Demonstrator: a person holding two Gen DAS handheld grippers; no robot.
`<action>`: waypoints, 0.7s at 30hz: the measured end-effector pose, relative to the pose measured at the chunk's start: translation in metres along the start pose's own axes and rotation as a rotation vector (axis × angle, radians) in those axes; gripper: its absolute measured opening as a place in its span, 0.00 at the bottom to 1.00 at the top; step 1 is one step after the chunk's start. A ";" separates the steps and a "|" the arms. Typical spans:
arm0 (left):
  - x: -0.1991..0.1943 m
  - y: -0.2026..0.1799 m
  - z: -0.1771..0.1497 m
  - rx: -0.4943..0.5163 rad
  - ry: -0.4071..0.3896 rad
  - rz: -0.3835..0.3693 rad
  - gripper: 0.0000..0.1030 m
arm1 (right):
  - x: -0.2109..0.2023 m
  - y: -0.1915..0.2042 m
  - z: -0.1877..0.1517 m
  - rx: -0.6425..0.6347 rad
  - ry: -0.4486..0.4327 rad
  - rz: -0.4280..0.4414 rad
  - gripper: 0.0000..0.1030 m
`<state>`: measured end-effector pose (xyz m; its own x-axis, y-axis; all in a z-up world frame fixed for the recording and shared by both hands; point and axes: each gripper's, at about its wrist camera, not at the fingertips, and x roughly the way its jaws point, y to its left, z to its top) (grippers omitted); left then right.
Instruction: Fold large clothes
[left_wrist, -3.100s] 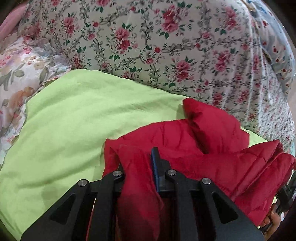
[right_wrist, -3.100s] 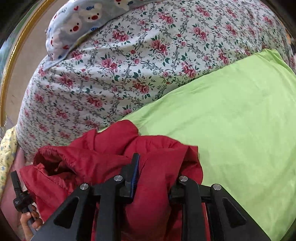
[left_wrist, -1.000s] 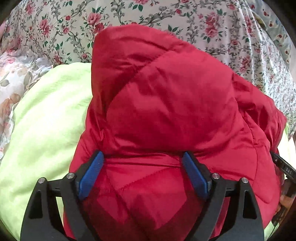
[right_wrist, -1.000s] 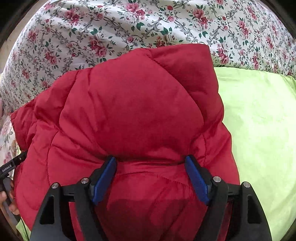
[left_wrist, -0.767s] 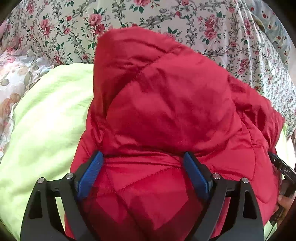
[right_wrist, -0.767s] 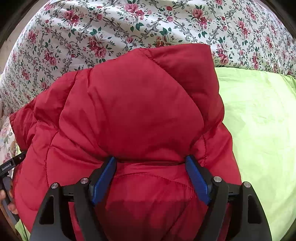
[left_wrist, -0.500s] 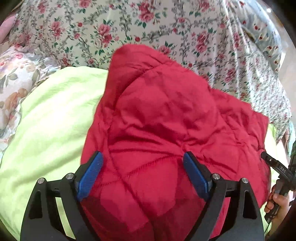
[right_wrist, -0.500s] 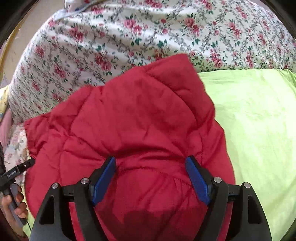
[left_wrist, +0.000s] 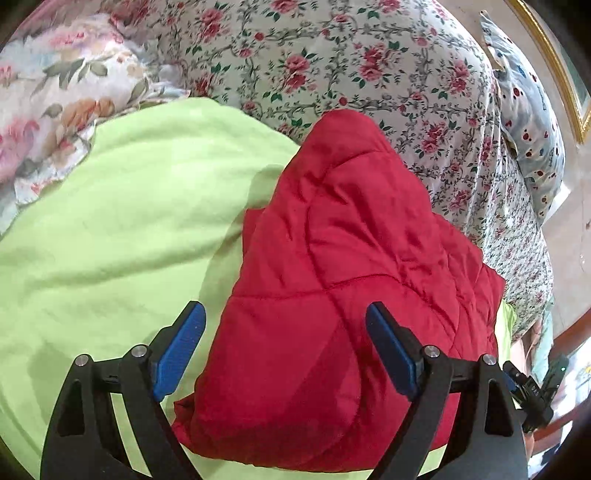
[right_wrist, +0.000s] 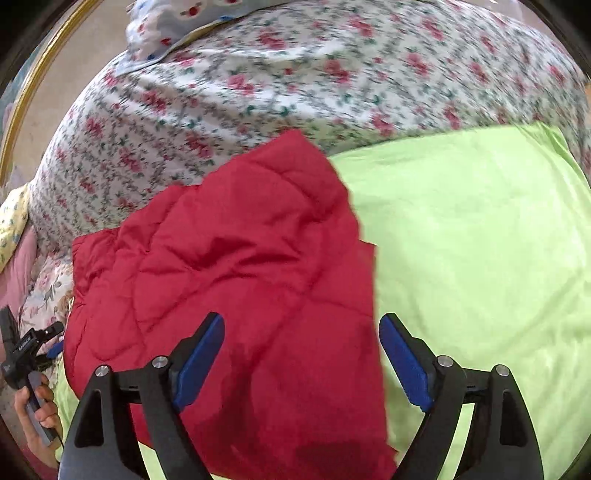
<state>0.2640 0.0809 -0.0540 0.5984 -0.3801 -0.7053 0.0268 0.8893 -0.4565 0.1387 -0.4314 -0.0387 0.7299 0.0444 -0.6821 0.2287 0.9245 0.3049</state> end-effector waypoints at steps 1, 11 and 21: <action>0.002 0.001 0.000 -0.002 -0.002 0.001 0.87 | 0.003 -0.006 0.000 0.025 0.007 0.011 0.85; 0.040 0.018 -0.013 -0.094 0.125 -0.202 0.95 | 0.038 -0.037 -0.020 0.197 0.108 0.164 0.88; 0.031 0.003 -0.016 -0.017 0.132 -0.247 0.67 | 0.050 -0.029 -0.030 0.238 0.176 0.295 0.55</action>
<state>0.2702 0.0677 -0.0858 0.4657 -0.6157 -0.6356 0.1451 0.7616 -0.6315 0.1489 -0.4448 -0.1015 0.6702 0.3773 -0.6391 0.1838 0.7499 0.6354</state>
